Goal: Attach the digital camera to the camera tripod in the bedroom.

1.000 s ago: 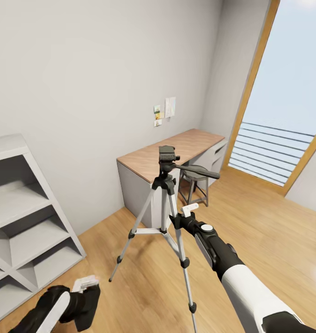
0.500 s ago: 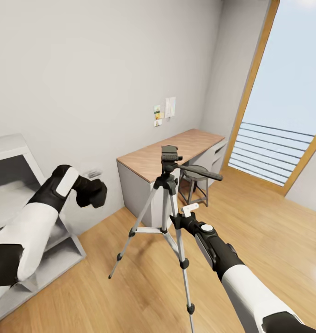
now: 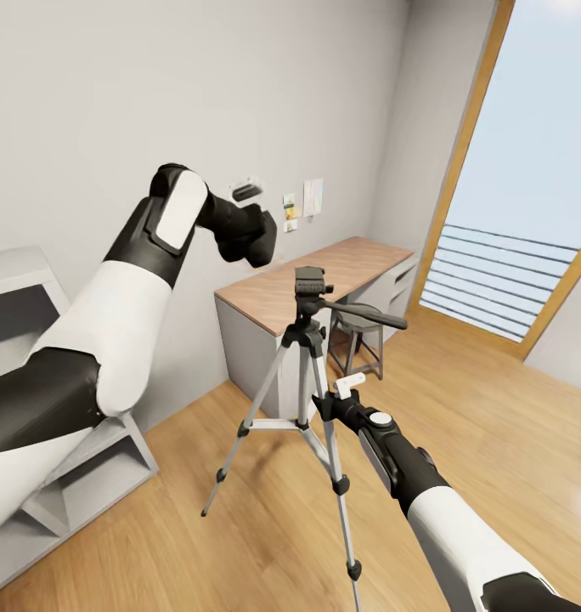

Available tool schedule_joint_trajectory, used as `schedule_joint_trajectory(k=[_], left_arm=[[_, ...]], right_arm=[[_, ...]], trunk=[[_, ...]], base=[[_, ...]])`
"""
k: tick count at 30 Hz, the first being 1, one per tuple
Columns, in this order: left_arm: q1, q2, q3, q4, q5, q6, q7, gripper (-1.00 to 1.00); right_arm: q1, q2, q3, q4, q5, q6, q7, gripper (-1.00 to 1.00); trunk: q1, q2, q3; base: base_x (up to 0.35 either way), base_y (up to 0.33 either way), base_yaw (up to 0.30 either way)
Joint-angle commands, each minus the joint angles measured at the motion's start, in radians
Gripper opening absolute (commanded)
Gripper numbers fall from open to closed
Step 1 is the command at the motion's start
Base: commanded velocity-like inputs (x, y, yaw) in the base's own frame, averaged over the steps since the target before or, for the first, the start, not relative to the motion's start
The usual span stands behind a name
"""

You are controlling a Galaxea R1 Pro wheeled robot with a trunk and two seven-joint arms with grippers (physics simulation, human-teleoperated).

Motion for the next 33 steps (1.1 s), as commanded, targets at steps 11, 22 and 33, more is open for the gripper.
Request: schedule_joint_trajectory(k=[11,22,33], left_arm=[[-0.043,-0.008,-0.007,0.004,0.008,-0.011,0.0,-1.0],[-0.044,0.019,-0.266,0.102,-0.005,-0.096,-0.195,-1.0],[-0.044,0.099,-0.686,0.217,-0.017,-0.608,-0.61,-1.0]], right_arm=[[-0.001,0.0,0.0,-0.002,0.002,0.006,0.004,-1.0],[-0.001,0.0,0.0,-0.003,0.002,0.006,0.005,-1.0],[-0.001,0.0,-0.001,-0.003,0.002,0.006,0.005,-1.0]], trunk=[[0.001,-0.002,-0.002],[0.001,-0.002,-0.002],[0.001,-0.002,-0.002]], base=[[0.0,0.0,0.0],[0.0,0.0,0.0],[0.0,0.0,0.0]])
